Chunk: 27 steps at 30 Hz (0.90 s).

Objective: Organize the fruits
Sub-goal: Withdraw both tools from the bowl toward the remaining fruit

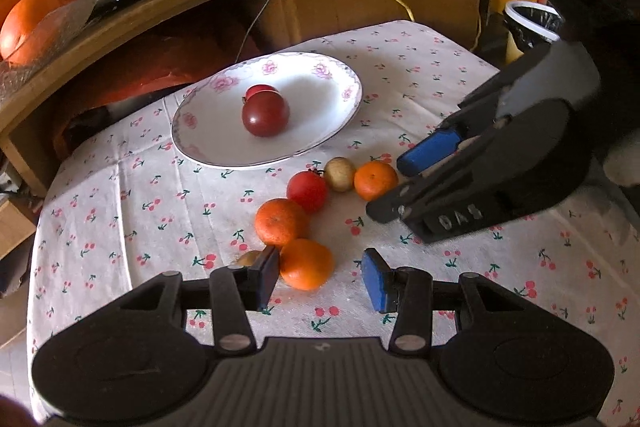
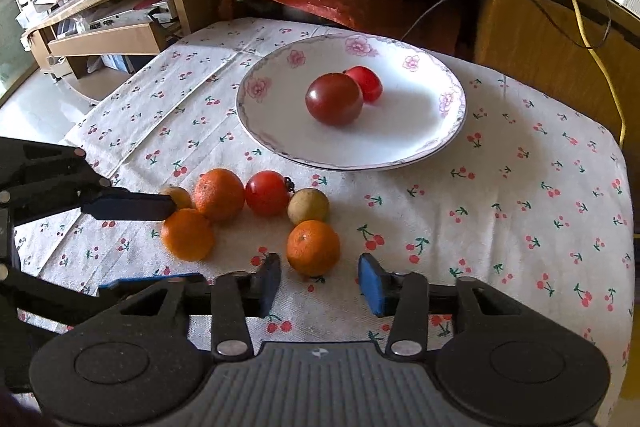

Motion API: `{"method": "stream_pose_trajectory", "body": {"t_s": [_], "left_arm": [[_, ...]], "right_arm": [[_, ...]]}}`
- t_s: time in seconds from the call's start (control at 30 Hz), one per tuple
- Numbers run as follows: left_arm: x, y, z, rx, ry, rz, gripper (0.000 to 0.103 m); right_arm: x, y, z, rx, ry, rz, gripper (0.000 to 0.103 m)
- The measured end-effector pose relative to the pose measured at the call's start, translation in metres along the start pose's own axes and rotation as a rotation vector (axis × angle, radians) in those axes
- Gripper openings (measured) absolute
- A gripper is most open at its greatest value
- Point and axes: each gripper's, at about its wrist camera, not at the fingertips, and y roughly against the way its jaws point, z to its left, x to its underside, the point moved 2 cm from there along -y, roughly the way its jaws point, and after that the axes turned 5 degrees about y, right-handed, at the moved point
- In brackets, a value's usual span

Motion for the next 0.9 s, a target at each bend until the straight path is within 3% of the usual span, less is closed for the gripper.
{"method": "stream_pose_trajectory", "body": {"t_s": [0.13, 0.3, 0.43, 0.67, 0.9], "left_arm": [[0.000, 0.006, -0.003, 0.036, -0.003, -0.010, 0.051], [0.001, 0.017, -0.005, 0.222, 0.028, -0.003, 0.052], [0.005, 0.015, -0.010, 0.185, -0.014, -0.017, 0.052], [0.001, 0.012, -0.006, 0.152, -0.010, -0.037, 0.054], [0.002, 0.003, -0.002, 0.105, -0.008, -0.038, 0.058]], "right_arm": [[0.001, 0.003, -0.003, -0.023, -0.020, 0.016, 0.019], [0.008, 0.011, -0.004, -0.053, -0.014, 0.041, 0.014], [0.010, 0.012, -0.007, -0.059, -0.018, 0.040, 0.016], [0.003, 0.010, -0.007, -0.060, -0.024, 0.013, 0.035], [-0.005, -0.002, -0.004, -0.057, -0.029, 0.005, 0.036]]}}
